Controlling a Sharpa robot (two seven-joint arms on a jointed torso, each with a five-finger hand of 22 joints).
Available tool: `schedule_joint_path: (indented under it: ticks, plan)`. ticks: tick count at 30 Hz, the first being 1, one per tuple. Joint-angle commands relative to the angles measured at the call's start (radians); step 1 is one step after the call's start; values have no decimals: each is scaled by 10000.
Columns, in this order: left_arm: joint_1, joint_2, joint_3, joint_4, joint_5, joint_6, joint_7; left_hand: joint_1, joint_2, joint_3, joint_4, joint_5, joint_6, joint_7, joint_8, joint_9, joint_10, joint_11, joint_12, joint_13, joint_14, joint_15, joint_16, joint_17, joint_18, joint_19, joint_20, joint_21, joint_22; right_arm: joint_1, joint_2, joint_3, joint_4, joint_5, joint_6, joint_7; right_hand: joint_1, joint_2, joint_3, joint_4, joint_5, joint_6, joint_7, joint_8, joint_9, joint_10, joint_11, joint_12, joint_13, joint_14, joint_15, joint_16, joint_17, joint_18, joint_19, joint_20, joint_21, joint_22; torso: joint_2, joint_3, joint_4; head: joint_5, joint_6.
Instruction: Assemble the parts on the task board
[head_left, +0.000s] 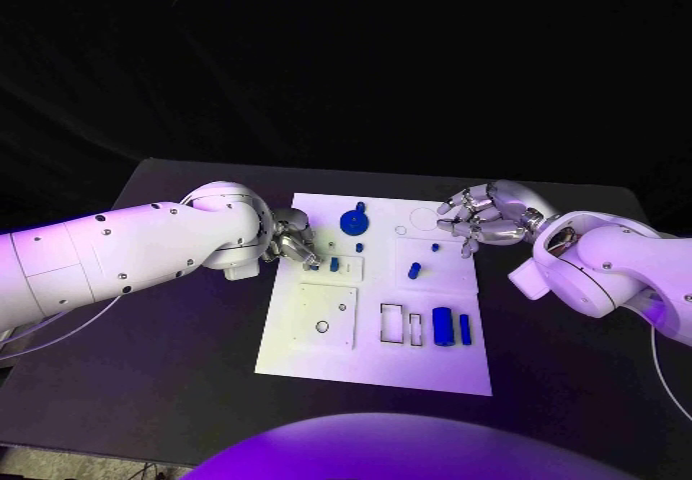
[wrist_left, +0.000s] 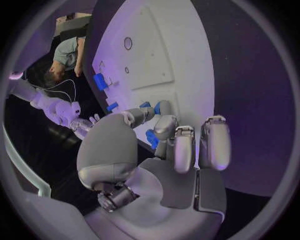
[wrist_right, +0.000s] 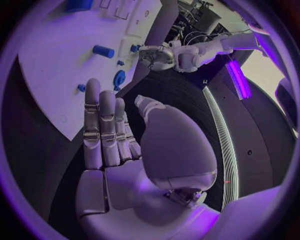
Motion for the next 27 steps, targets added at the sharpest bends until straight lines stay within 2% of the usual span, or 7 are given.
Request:
schedule_joint_path:
  ticks: [1, 14, 27]
  plan:
    - [-21, 45, -13, 16, 148, 240, -37, -87, 4, -177, 110, -44, 45, 25, -47, -22, 31, 6, -7, 14, 1020, -69, 33, 2634, -120, 73, -15, 22, 64, -7, 4, -1, 12, -9, 62, 87, 79, 5, 26, 5, 48, 40, 96, 41, -13, 11, -15, -49, -16, 33, -11, -32, -13, 50, 91, 5, -54, -9, 0, -3, 3, -9, -9]
    - [-21, 61, -13, -60, 166, 126, -122, -135, 31, -620, 458, -39, 105, 27, -102, -69, 28, 8, -16, 28, 1020, -69, 33, 2634, -123, 83, -18, 20, 78, -7, 3, -1, 7, -9, 67, 83, 68, 4, 18, 11, 49, 32, 101, 47, -17, 3, -9, -66, -66, 28, -5, -92, -15, 47, 107, 8, -116, -67, -1, -6, 5, -5, -8]
    - [-21, 5, 15, -137, 197, -57, -157, -269, -94, -1577, 1206, -20, 188, 49, -190, -145, 20, 27, -23, 69, 1020, -58, 33, 2634, -125, 93, -9, 11, 90, -11, -7, -2, -2, -7, 71, 82, 62, 3, 14, 14, 48, 26, 103, 49, -19, -1, -6, -72, -88, 23, -2, -120, -16, 46, 112, 10, -146, -95, -4, -14, -1, -32, 41]
